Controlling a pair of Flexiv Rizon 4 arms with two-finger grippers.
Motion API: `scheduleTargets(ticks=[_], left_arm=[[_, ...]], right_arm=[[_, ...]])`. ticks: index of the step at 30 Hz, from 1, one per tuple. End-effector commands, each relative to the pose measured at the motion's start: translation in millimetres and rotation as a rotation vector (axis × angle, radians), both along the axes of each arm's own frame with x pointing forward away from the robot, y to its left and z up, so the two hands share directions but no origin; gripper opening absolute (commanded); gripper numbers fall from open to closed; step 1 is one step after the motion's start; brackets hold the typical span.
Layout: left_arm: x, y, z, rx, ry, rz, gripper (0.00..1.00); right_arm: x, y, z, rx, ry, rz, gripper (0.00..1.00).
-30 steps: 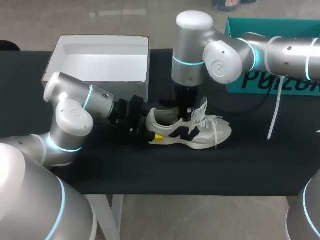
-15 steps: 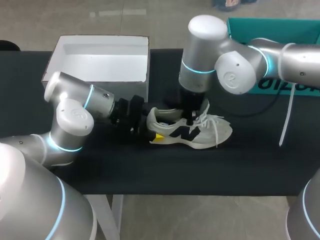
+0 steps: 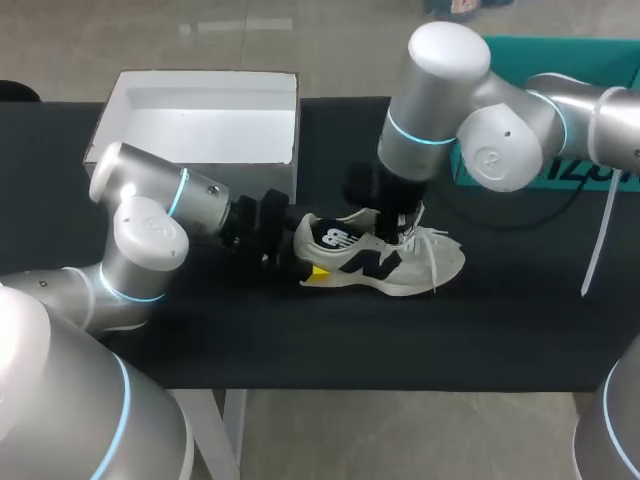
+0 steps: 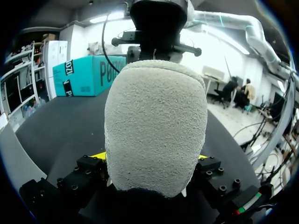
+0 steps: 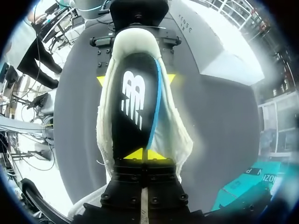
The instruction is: Take the shoe out of the shoebox, open the shoe tongue, remove and reinsert the insole, then place the shoe into the shoebox
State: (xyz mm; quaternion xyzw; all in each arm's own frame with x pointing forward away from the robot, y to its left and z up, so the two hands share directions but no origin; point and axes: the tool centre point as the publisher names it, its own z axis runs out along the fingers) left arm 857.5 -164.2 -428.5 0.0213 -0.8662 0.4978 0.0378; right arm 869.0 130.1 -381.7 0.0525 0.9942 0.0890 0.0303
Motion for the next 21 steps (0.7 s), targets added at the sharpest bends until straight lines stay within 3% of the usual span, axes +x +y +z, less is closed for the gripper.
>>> scheduleTargets(ticks=[1, 8, 14, 21], left_arm=[[1.0, 0, -1, 0.001, 0.0, 0.001, 0.0], [1.0, 0, -1, 0.001, 0.0, 0.001, 0.0], [1.0, 0, -1, 0.001, 0.0, 0.001, 0.0], [1.0, 0, -1, 0.001, 0.0, 0.001, 0.0]], right_arm=[[5.8, 2, 2, 0.018, -0.021, 0.01, 0.0], [14.4, 13, 16, 0.045, -0.059, 0.026, 0.0], [14.7, 16, 15, 0.079, -0.061, 0.03, 0.0], [10.3, -3, 30, 0.152, -0.107, -0.013, 0.0]])
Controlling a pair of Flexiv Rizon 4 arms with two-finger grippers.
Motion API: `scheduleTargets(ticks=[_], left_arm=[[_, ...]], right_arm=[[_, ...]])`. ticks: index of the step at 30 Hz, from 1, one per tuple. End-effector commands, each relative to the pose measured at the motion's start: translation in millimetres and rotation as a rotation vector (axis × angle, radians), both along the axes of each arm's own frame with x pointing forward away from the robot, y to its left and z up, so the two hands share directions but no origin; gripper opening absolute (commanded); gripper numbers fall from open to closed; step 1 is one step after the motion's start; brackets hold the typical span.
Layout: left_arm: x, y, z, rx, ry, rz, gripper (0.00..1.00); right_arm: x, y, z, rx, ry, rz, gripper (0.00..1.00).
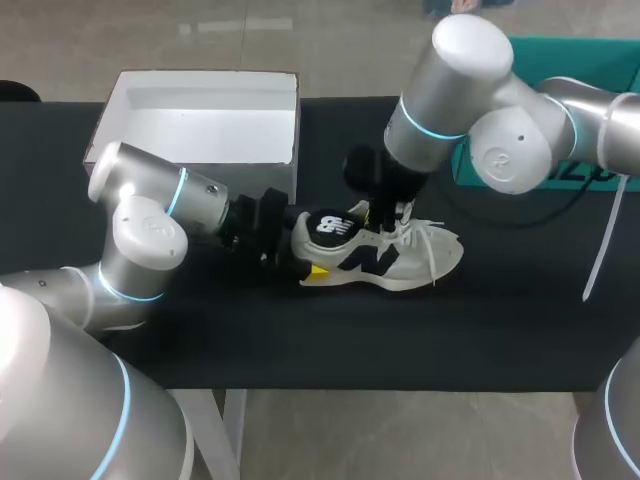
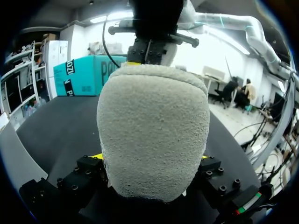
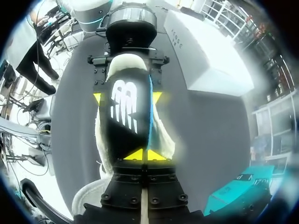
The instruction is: Take the shoe out of the shoebox, open the shoe tongue, remove and reinsert the insole, then place the shoe into the shoebox
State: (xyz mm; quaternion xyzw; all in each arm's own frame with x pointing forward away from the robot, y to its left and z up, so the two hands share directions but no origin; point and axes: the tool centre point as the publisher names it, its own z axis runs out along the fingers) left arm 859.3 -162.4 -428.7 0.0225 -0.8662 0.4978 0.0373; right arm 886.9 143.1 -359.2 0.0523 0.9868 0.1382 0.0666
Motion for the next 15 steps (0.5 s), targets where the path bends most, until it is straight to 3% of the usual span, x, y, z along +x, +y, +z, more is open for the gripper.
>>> scheduleTargets(ticks=[1, 8, 15], left_arm=[[-0.8, -1, -1, 0.001, 0.0, -0.001, 0.0], [-0.8, -1, -1, 0.001, 0.0, -0.001, 0.0], [-0.8, -1, -1, 0.001, 0.0, -0.001, 0.0]], right_arm=[[-7.0, -17, 10, 0.084, -0.037, -0.013, 0.0], [6.1, 3, 21, 0.224, -0.083, -0.008, 0.0], [12.6, 23, 61, 0.3, -0.153, 0.052, 0.0]])
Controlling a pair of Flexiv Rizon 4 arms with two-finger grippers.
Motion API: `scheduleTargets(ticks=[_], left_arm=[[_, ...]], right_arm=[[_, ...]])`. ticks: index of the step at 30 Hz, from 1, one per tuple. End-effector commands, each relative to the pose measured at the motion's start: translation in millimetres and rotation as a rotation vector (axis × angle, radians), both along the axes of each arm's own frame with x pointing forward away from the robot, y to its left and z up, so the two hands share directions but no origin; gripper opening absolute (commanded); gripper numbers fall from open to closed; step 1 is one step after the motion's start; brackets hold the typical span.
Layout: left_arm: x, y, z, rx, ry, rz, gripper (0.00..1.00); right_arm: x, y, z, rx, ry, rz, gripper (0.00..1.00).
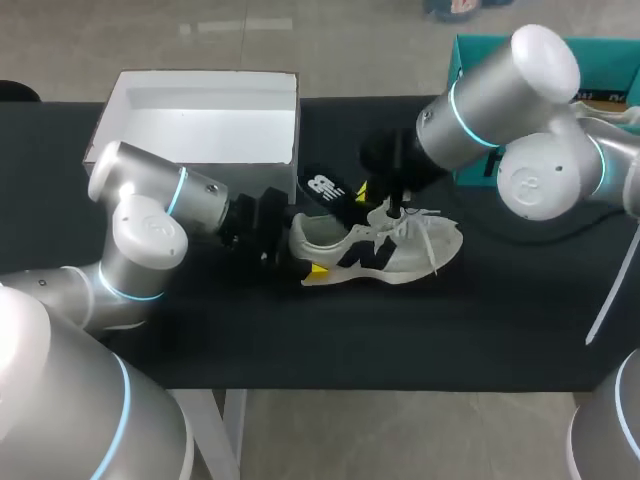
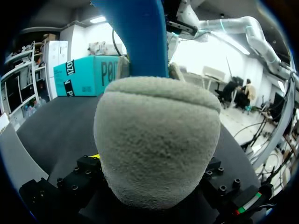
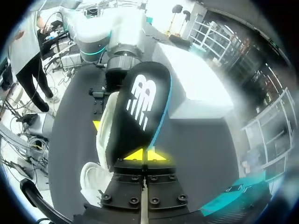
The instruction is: Take the shoe out of the shoebox, open the shoe tongue, remove and reinsert the insole, then place the shoe into the shoebox
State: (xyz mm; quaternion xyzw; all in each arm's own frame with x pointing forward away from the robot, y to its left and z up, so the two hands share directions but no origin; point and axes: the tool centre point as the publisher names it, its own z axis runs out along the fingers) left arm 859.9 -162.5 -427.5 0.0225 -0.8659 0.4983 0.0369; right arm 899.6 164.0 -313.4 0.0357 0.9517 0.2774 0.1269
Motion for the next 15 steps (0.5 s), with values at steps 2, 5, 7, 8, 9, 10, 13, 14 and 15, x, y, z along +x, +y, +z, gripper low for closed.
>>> scheduleTargets(ticks=[2, 5, 7, 8, 9, 10, 13, 14, 15], left_arm=[[-1.3, -1, -2, 0.002, 0.0, -0.002, 0.0], [-1.3, -1, -2, 0.002, 0.0, -0.002, 0.0], [-1.3, -1, -2, 0.002, 0.0, -0.002, 0.0], [-1.3, -1, -2, 0.002, 0.0, -0.002, 0.0], [-1.3, -1, -2, 0.002, 0.0, -0.002, 0.0], [-1.3, -1, -2, 0.002, 0.0, -0.002, 0.0], [-1.3, -1, -2, 0.002, 0.0, -0.002, 0.0], [-1.3, -1, -2, 0.002, 0.0, -0.002, 0.0], [-1.3, -1, -2, 0.002, 0.0, -0.002, 0.0]], right_arm=[[0.7, 3, 28, 0.049, -0.027, 0.023, 0.0], [2.2, 4, 46, 0.064, -0.057, 0.027, 0.0], [2.1, 5, 58, 0.094, -0.073, 0.029, 0.0], [2.1, 6, 65, 0.104, -0.081, 0.032, 0.0], [1.3, 7, 71, 0.125, -0.083, 0.034, 0.0], [-0.2, 8, 78, 0.14, -0.102, 0.041, 0.0], [-10.7, 11, 108, 0.1, -0.177, 0.076, 0.0], [-16.1, 12, 120, 0.074, -0.201, 0.087, 0.0], [-21.0, 12, 130, 0.051, -0.221, 0.098, 0.0]])
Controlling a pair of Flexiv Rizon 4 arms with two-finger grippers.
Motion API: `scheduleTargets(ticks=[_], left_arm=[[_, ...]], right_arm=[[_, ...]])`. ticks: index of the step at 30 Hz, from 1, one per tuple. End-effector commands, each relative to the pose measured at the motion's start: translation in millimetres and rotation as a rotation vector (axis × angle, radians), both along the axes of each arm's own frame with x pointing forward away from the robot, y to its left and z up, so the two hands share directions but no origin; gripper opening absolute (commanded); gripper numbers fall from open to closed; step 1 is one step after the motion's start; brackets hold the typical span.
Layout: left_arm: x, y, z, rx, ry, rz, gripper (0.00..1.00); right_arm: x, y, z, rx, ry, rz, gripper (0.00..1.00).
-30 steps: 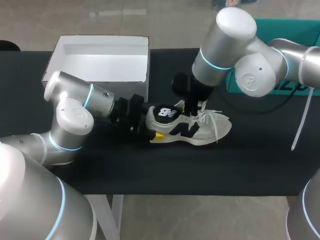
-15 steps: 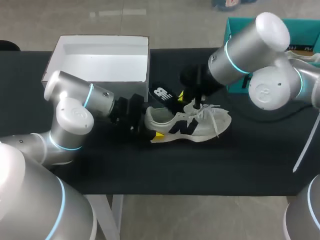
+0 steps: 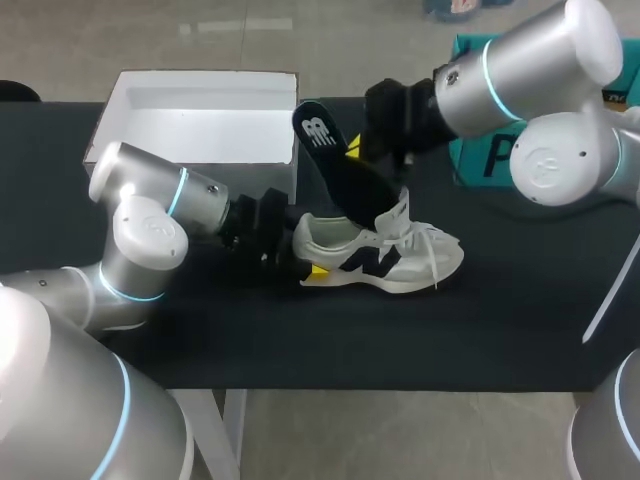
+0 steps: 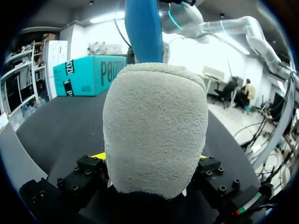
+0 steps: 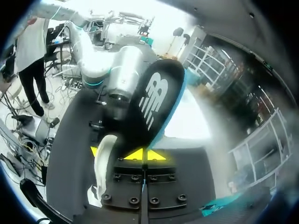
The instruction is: Take the shoe out of the shoebox, open the shoe tongue, remove and reinsert the insole, then place the shoe into the shoebox
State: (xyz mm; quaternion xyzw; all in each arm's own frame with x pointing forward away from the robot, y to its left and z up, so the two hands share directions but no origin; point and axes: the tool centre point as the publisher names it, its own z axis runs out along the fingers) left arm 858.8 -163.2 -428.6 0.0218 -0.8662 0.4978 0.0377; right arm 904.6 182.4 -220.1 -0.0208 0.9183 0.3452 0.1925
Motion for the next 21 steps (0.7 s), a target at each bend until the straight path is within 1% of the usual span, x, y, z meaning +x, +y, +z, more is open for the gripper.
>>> scheduleTargets(ticks=[1, 3, 6, 10, 11, 13, 14, 15, 21], left_arm=[[-0.3, -1, -1, 0.001, 0.0, 0.0, 0.0], [-0.3, -1, -1, 0.001, 0.0, 0.0, 0.0], [-0.3, -1, -1, 0.001, 0.0, 0.0, 0.0], [-0.3, -1, -1, 0.001, 0.0, 0.0, 0.0], [-0.3, -1, -1, 0.001, 0.0, 0.0, 0.0], [-0.3, -1, -1, 0.001, 0.0, 0.0, 0.0], [-0.3, -1, -1, 0.001, 0.0, 0.0, 0.0], [-0.3, -1, -1, 0.001, 0.0, 0.0, 0.0], [-0.3, -1, -1, 0.001, 0.0, 0.0, 0.0]], right_arm=[[-30.6, -6, 48, -0.088, -0.079, 0.012, 0.0], [-39.3, -7, 68, -0.105, -0.124, 0.021, 0.0], [-48.4, -10, 90, -0.097, -0.147, 0.002, 0.0], [-57.6, -16, 108, 0.034, -0.134, -0.041, 0.0], [-60.4, -16, 112, 0.061, -0.133, -0.05, 0.0], [-65.4, -17, 117, 0.075, -0.142, -0.055, 0.0], [-67.4, -17, 118, 0.073, -0.14, -0.056, 0.0], [-69.1, -16, 119, 0.061, -0.156, -0.046, 0.0], [-69.1, -16, 119, 0.061, -0.156, -0.046, 0.0]])
